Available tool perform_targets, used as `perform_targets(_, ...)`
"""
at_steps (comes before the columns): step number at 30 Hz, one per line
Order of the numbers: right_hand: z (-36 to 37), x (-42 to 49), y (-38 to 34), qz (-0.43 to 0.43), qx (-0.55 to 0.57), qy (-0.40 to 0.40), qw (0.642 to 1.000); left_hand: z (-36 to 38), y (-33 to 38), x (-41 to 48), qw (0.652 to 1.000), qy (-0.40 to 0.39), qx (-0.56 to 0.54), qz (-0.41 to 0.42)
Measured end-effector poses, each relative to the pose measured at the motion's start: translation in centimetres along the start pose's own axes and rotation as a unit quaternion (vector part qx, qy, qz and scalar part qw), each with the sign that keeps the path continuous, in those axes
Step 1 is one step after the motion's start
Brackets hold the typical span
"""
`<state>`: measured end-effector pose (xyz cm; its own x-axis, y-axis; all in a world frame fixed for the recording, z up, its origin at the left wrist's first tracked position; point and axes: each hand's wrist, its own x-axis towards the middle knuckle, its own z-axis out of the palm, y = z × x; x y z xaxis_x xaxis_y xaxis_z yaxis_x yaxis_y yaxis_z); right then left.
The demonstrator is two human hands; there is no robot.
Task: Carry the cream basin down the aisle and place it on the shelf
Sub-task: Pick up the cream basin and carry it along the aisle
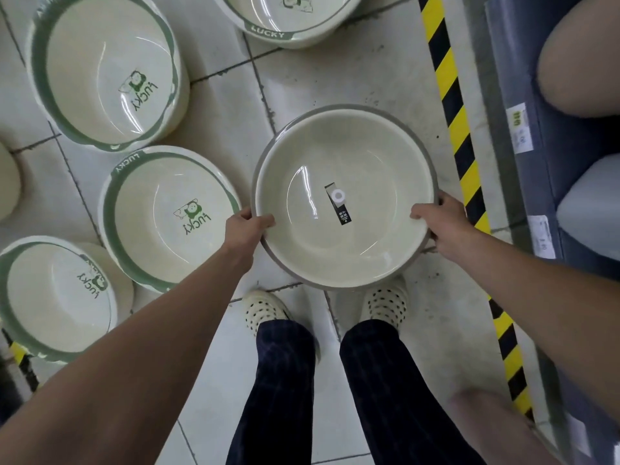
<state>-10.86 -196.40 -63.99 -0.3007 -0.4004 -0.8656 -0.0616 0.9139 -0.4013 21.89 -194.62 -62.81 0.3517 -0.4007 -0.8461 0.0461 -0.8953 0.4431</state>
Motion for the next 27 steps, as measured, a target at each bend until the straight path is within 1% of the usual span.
perform_targets(8, 0.3, 3.4, 1.5, 0.012, 0.010, -0.014, 1.000, 2.2, -1.0, 3.6, 1.000, 0.010, -0.009, -0.001)
perform_targets(16, 1.5, 4.6, 2.8, -0.034, -0.011, -0.032, 0.999, 2.1, -2.5, 5.3, 1.000, 0.016, -0.020, 0.002)
perform_targets(22, 1.5, 5.5, 2.9, -0.070, -0.061, -0.006, 0.996, 1.6, -3.6, 6.1, 0.997, 0.036, -0.010, 0.064)
perform_targets(27, 2.2, 5.9, 2.8, -0.091, -0.070, 0.015, 0.993, 2.1, -3.9, 6.8, 0.995, 0.046, 0.015, 0.090)
